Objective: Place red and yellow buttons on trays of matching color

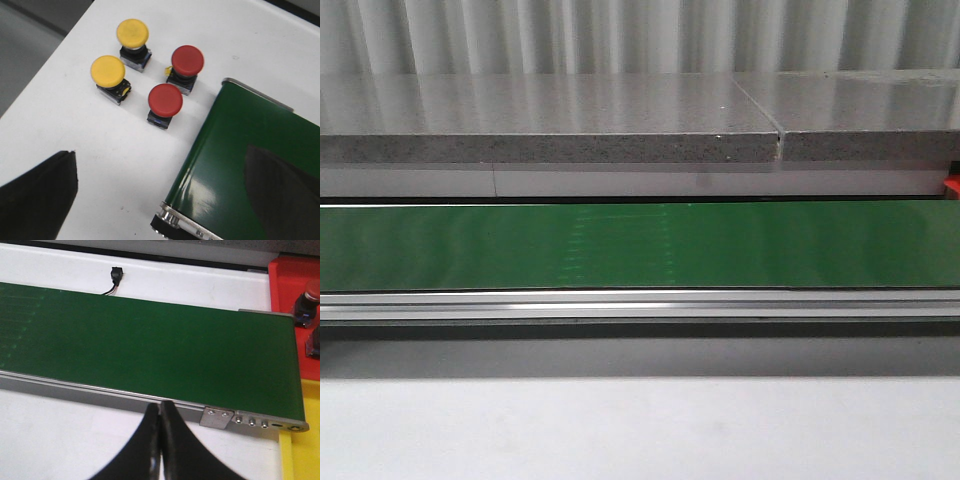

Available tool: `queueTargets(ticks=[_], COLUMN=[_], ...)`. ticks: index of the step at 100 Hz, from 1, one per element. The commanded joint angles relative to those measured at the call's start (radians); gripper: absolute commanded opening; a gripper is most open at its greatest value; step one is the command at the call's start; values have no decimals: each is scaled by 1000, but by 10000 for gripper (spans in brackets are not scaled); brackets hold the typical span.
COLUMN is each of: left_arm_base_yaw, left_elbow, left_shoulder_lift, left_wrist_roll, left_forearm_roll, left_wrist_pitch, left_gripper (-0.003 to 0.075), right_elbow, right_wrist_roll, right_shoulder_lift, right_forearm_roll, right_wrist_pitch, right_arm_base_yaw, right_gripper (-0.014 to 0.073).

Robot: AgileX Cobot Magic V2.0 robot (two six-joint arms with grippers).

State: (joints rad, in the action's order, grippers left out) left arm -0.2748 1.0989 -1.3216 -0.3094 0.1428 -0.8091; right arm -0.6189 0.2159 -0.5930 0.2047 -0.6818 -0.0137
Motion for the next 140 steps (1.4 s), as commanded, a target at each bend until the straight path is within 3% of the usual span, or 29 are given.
queueTargets(ticks=[1,45,77,140], left_arm_base_yaw=[-39,-74,-74,-74], left_elbow=[60,84,89,194], left_shoulder_lift=[-51,-298,-381,-505], left_wrist_roll=[43,99,116,118], left_forearm_roll=[-72,-153,-191,-196], left_wrist_pitch=[24,65,128,124], left_gripper=[650,650,650,650], right_elbow=[-24,-24,-24,-24], right_wrist_roll=[-3,-3,-3,-3], right_shoulder_lift=[0,0,0,0], right_forearm_roll=[3,3,3,3], right_wrist_pitch=[54,54,54,54], right_arm_base_yaw=[-2,-2,-2,-2], right_gripper=[-69,-69,-69,-69])
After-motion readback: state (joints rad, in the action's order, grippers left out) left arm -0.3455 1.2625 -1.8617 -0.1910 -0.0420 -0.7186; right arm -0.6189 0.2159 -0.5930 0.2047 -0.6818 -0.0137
